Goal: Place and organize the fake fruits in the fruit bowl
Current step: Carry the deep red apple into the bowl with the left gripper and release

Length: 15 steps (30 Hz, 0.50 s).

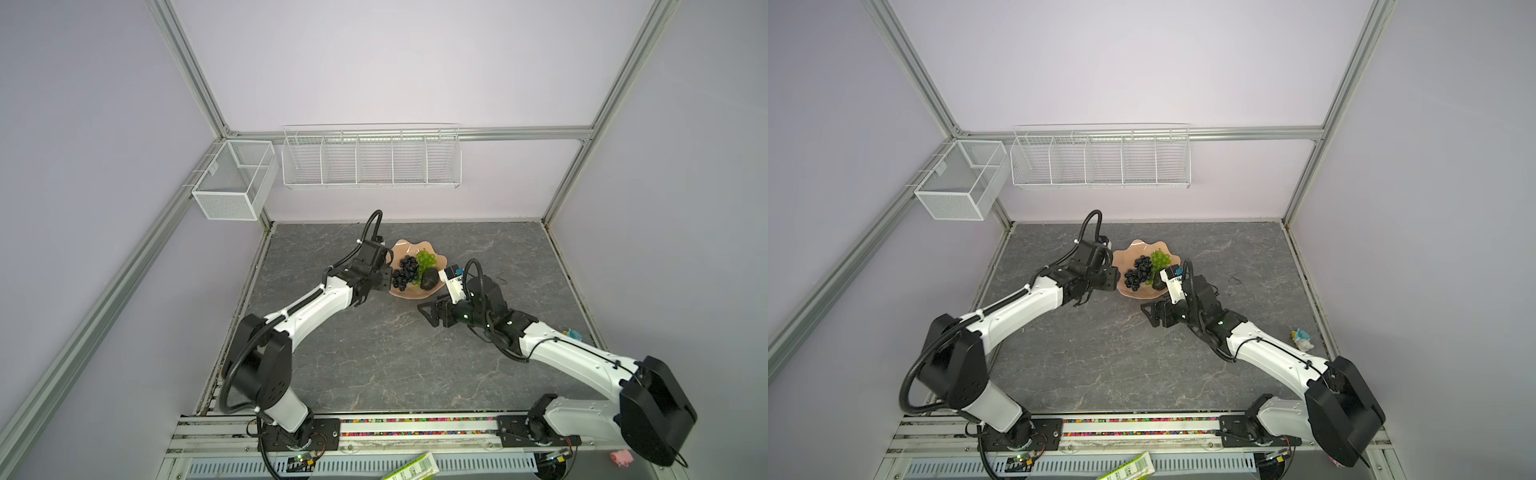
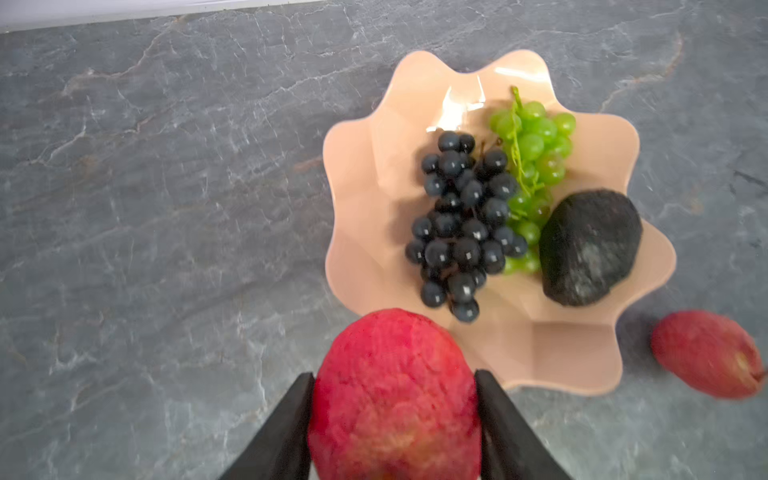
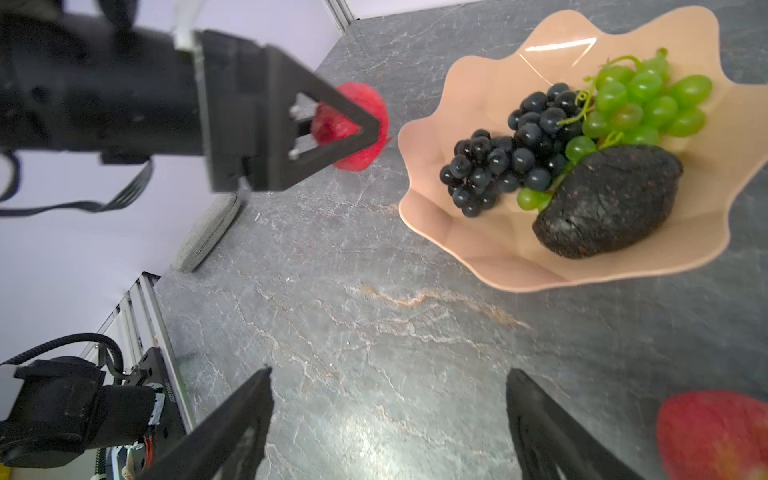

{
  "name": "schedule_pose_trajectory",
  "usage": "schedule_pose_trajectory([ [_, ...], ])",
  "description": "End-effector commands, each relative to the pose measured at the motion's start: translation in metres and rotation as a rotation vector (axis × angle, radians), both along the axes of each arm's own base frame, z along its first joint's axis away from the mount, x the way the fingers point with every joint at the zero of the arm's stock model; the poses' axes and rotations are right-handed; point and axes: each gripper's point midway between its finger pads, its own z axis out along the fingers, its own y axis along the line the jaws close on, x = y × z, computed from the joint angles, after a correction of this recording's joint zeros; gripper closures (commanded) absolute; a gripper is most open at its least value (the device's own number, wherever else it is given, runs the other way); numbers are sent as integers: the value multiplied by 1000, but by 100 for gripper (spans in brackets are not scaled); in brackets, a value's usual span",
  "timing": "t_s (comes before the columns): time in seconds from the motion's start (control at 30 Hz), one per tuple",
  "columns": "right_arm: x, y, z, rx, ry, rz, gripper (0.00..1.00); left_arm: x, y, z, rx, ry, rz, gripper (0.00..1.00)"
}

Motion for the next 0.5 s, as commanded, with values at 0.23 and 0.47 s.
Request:
schedule_pose_trajectory([
  [0.23, 9, 7, -8, 7, 8, 62, 11, 71, -26, -30, 121, 17, -9, 56],
  [0.47, 6, 0, -9, 2, 15, 49, 11, 85, -34, -47, 134, 40, 6, 54],
])
